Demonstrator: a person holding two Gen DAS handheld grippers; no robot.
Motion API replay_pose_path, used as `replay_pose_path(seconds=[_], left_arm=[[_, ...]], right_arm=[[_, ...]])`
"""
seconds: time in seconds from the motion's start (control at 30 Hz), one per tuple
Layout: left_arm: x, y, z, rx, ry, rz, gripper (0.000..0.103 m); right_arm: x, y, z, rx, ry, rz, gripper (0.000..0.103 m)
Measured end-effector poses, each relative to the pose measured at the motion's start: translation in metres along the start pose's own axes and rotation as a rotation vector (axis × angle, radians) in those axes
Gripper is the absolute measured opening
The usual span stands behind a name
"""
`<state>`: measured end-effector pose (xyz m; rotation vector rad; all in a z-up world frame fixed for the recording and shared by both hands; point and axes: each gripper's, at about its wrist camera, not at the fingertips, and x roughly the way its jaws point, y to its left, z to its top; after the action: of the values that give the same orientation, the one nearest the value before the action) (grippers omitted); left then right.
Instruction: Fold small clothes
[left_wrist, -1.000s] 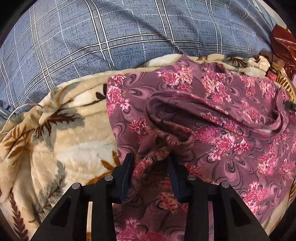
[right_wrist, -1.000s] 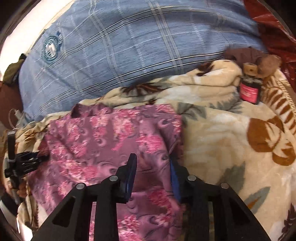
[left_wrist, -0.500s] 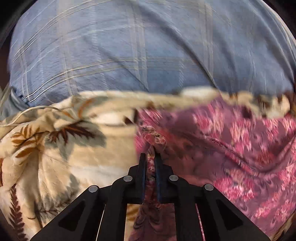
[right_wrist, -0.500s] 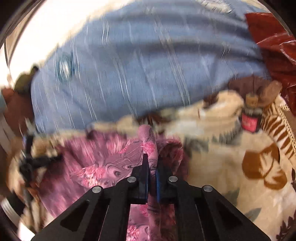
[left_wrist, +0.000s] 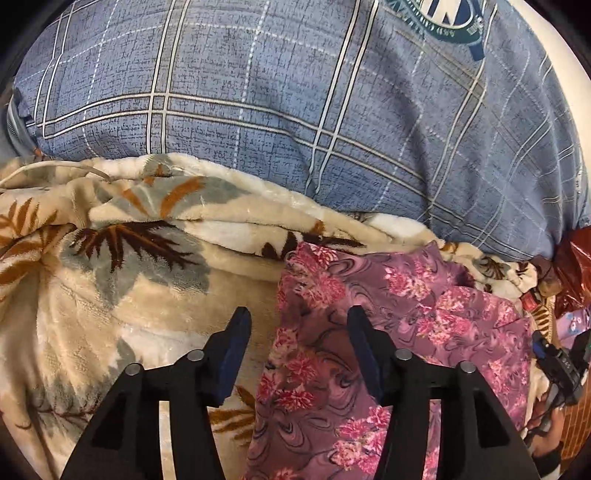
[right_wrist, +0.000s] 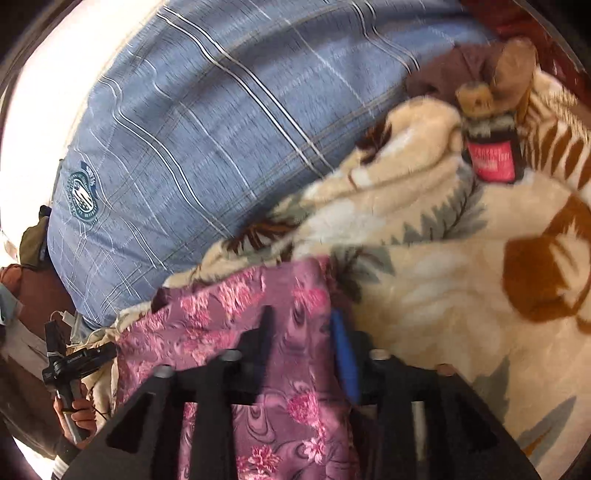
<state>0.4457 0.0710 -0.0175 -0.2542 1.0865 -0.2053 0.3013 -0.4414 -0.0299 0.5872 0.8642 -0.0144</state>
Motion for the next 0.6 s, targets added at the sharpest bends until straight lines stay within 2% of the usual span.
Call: replay_pose_path(seconds=[0.07,0.1,0.13,0.17,0.2,0.27,0.43,0.53,0.6], left_arm=[[0.01,-0.003,-0.002,-0.005,0.039,-0.002,0.052],[0.014,-0.006,-0.004,0.0,0.053,0.001,0.052],[0.017,-0.009,-0.006,0.012,0.057,0.022,0.047],[0.019,-0.013,-0.009,0.037,0.049,0.058,0.026],[0.019,-0.015,-0.011,0.049,0.046,0.064,0.017],[0.015,-0.021,-0.013,0.06,0.029,0.065,0.008],[-0.02,-0.029,-0.013,0.067,-0.078,0.048,0.005],[-0.037,-0.021,-0.002,-0.008,-0.137,0.009,0.005],[-0.038,-0.013,0.002,-0.059,-0.143,-0.003,0.005]], right_arm=[[0.008,0.005,0.0,-0.035,0.01,-0.046,0.041],[0.01,0.005,0.0,-0.058,0.006,-0.056,0.035],[0.012,0.007,-0.002,-0.082,0.014,-0.072,0.02],[0.012,0.008,-0.004,-0.104,0.015,-0.101,0.01],[0.008,0.011,-0.005,-0.126,-0.002,-0.113,0.005],[-0.004,0.015,-0.008,-0.16,-0.049,-0.104,0.005],[-0.037,0.044,-0.001,-0.257,-0.144,-0.057,0.005],[-0.047,0.052,0.015,-0.23,-0.214,-0.016,0.004],[-0.045,0.047,0.024,-0.196,-0.239,-0.015,0.004]])
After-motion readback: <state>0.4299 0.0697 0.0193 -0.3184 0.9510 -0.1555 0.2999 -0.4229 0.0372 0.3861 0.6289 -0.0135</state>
